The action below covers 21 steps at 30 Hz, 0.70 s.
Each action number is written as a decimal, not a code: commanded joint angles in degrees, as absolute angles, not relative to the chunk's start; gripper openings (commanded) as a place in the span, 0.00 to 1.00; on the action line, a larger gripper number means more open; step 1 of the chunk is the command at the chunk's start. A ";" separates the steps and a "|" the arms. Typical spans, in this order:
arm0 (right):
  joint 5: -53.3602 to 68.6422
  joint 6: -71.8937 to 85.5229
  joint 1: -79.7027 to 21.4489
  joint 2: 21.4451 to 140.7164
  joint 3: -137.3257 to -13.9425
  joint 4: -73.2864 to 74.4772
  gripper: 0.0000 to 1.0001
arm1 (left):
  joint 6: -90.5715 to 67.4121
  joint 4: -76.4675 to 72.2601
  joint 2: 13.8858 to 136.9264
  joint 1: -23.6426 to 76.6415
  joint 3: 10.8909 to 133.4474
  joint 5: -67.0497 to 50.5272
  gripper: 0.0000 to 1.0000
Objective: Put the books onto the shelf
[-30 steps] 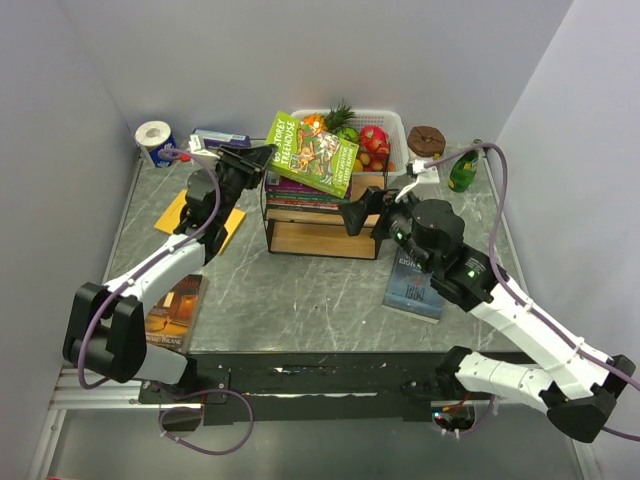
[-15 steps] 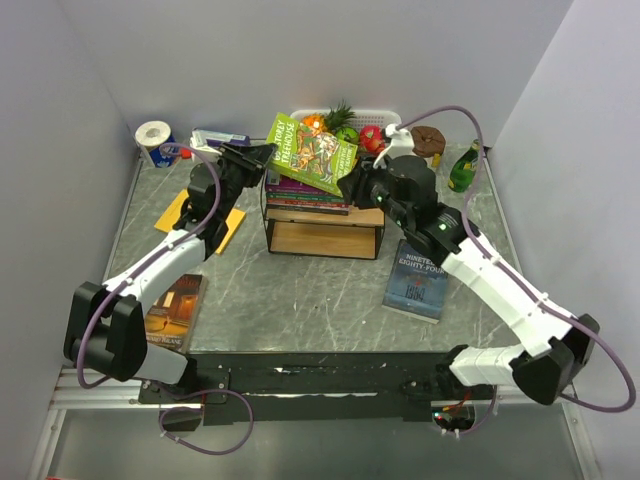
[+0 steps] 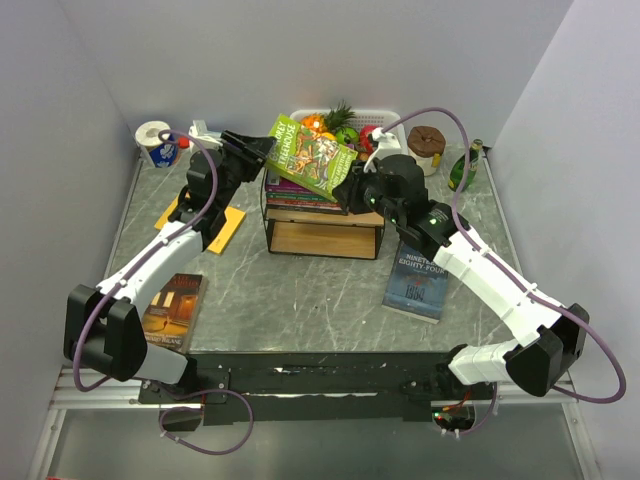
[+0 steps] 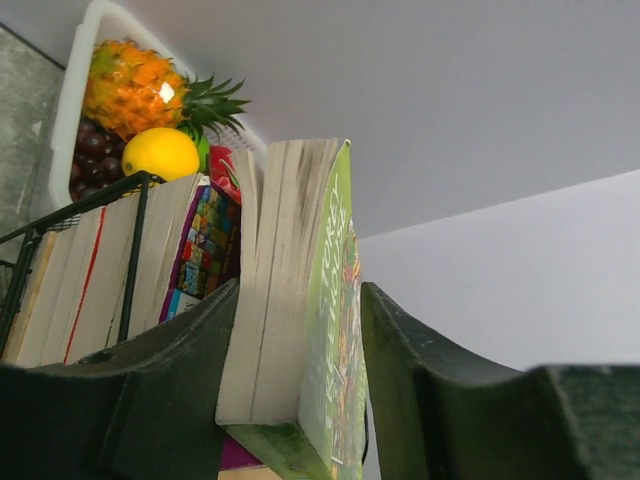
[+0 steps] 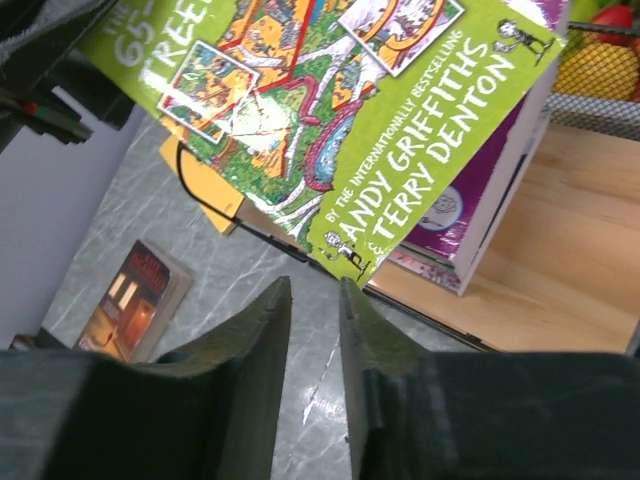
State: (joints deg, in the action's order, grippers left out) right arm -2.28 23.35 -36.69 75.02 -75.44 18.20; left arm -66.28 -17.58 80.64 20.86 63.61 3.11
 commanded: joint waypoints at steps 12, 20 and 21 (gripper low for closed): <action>6.85 23.82 -36.30 79.27 -81.21 20.03 0.04 | -62.40 -11.08 79.80 20.30 69.52 6.15 0.56; 6.86 23.82 -36.30 84.37 -86.48 26.80 0.00 | -61.70 -9.58 80.60 20.30 70.40 5.10 0.57; 6.25 23.82 -36.30 84.90 -86.83 27.33 0.00 | -61.35 -9.15 80.60 20.30 70.57 5.01 0.59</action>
State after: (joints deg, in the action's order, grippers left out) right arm 6.94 23.99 -36.69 83.68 -83.26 23.90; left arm -63.13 -8.21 80.73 20.56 66.89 5.10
